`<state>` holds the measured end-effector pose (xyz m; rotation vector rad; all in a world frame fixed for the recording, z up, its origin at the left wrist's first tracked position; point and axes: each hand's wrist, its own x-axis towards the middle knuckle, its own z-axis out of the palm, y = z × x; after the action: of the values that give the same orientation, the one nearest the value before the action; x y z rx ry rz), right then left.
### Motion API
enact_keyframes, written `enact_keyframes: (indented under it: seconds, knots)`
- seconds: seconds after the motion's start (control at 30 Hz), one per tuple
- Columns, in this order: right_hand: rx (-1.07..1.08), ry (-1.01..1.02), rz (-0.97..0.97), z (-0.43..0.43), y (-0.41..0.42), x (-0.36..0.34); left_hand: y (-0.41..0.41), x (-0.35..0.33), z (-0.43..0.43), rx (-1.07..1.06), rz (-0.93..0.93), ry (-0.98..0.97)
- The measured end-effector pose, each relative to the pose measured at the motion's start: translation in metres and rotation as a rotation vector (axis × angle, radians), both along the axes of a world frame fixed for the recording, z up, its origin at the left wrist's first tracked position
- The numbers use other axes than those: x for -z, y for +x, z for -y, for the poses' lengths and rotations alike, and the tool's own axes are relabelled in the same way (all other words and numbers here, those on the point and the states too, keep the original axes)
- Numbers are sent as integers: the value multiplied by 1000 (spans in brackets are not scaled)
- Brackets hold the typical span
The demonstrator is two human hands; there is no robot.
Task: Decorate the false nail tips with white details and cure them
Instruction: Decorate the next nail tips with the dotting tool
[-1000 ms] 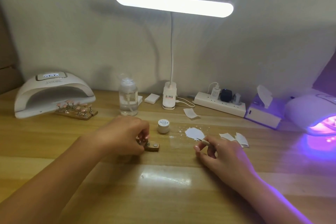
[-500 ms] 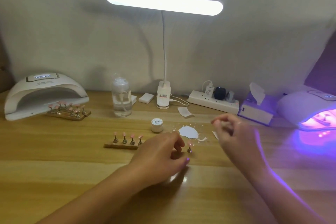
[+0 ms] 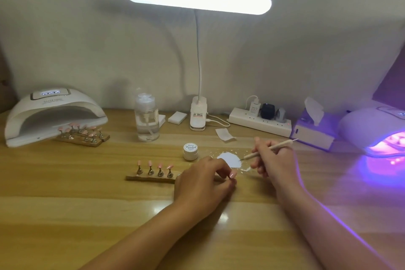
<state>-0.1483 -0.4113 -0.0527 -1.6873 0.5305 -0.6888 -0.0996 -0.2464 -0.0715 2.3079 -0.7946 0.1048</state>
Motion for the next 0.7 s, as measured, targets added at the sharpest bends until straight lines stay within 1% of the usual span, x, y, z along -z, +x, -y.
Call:
enact_keyframes:
  seconds: [0.13, 0.23, 0.37, 0.43, 0.5, 0.57, 0.63, 0.7]
  knots:
    - [-17, -52, -17, -2, 2, 10, 8, -1, -5, 10, -3, -42]
    - [-40, -144, -108, -2, 3, 13, 10, -1, -4, 15, 28, -4]
    - [-75, -228, -186, -4, 7, 15, 8, 1, -1, 7, 65, 17]
    - [-98, -210, -224, -3, 8, 15, 9, 1, -1, 8, 67, 17]
    - [-70, -163, -194, -2, 7, 15, 9, 1, -1, 5, 67, 18]
    - [-60, -175, -170, -1, 7, 15, 9, 2, -1, 3, 67, 16]
    - [-101, -200, -194, -3, 8, 15, 10, 1, -1, 7, 59, 12]
    - [-92, -198, -181, -2, 9, 16, 10, 1, 0, 12, 49, 19]
